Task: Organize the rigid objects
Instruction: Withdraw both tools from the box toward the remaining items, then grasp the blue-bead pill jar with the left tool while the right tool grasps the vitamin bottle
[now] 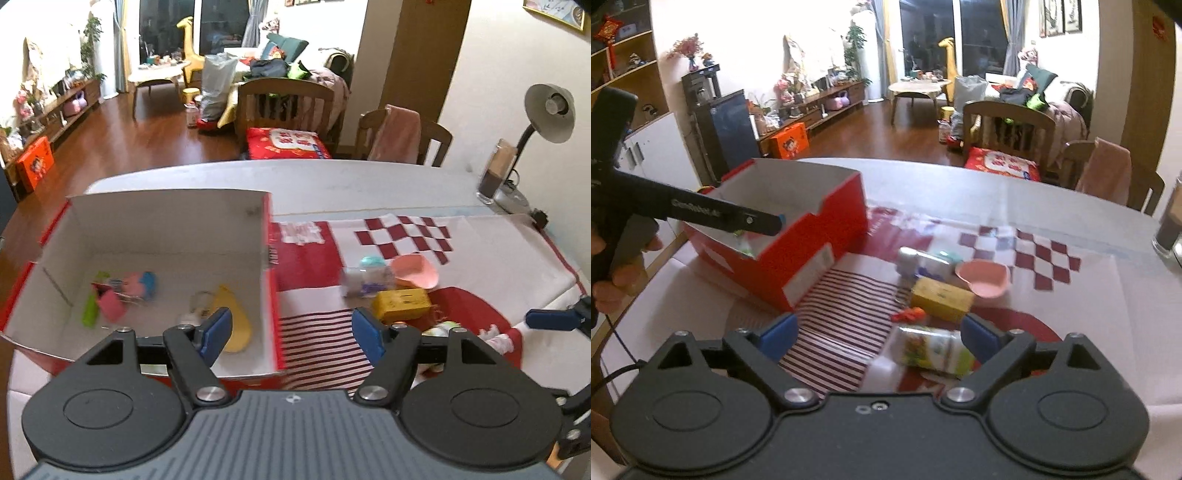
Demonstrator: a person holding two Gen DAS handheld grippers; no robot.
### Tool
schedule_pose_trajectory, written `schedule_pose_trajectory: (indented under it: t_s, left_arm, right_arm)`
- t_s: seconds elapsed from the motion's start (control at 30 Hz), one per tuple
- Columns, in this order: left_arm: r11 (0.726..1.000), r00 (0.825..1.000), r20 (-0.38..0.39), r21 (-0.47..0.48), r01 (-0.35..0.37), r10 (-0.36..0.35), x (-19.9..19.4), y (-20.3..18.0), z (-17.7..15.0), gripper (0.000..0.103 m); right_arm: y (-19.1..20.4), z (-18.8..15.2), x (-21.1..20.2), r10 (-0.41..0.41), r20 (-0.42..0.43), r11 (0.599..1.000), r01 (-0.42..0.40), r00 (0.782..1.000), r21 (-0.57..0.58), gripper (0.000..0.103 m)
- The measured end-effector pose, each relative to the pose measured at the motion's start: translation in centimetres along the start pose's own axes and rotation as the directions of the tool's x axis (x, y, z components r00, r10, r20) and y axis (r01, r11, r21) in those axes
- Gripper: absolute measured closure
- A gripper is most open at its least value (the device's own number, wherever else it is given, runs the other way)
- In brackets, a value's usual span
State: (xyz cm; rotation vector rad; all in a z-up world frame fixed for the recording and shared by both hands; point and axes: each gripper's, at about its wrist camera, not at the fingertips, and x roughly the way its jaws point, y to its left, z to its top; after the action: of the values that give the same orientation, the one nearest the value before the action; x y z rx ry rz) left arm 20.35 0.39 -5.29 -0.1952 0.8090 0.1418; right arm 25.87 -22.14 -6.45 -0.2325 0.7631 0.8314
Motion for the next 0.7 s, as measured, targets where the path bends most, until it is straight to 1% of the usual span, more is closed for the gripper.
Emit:
schedule_pose_trajectory:
  t_s: [0.1,0.13,0.17,0.33,0.53,0.63,0.7]
  left_arm:
    - [1.000,1.000,-0.008,-0.001,0.006,-0.006,1.0,-1.8,0.2,0.030]
    - [1.000,1.000,-0.009,-0.001,0.006,-0.006,1.5,-2.4,0.3,0.025]
    - [1.000,1.000,-0.008,-0.006,0.004,-0.004,1.9,-2.9,0.4,0.023]
    - [0.999,1.000,-0.019,-0.039,0.020,-0.021,4.8,-5.3,1.2,0.023]
    - [1.000,1.000,-0.026,-0.008,0.006,-0.006,8.4,-8.1,2.0,0.023]
    - [1.000,0.998,-0.056,0.003,-0.010,0.010,10.5,-9.1,2.4,0.023]
    - [1.000,0.996,-0.090,0.014,-0.013,0.014,12.2,-9.7,2.6,0.023]
  right_arm:
    - [-1.0,-0.8,0.2,-0.010,-0.001,1.000,0.010,1.000,-0.012,0.005]
    - [-1.1,-1.0,0.4,-0.016,-0.003,1.000,0.016,1.000,-0.017,0.004]
    - [-1.2,-1.2,0.6,-0.022,-0.007,1.000,0.022,1.000,-0.021,0.003]
    - [-2.3,-2.1,2.4,-0.032,-0.025,0.999,0.032,0.999,-0.024,0.003]
    - [-3.0,-2.8,5.2,-0.034,-0.060,0.999,0.033,0.998,-0.018,0.003]
    - [-3.2,-2.8,6.5,-0.025,-0.079,1.000,0.025,0.997,-0.001,0.003]
    - [-3.3,-2.8,7.3,-0.018,-0.097,1.000,0.019,0.995,0.013,0.003]
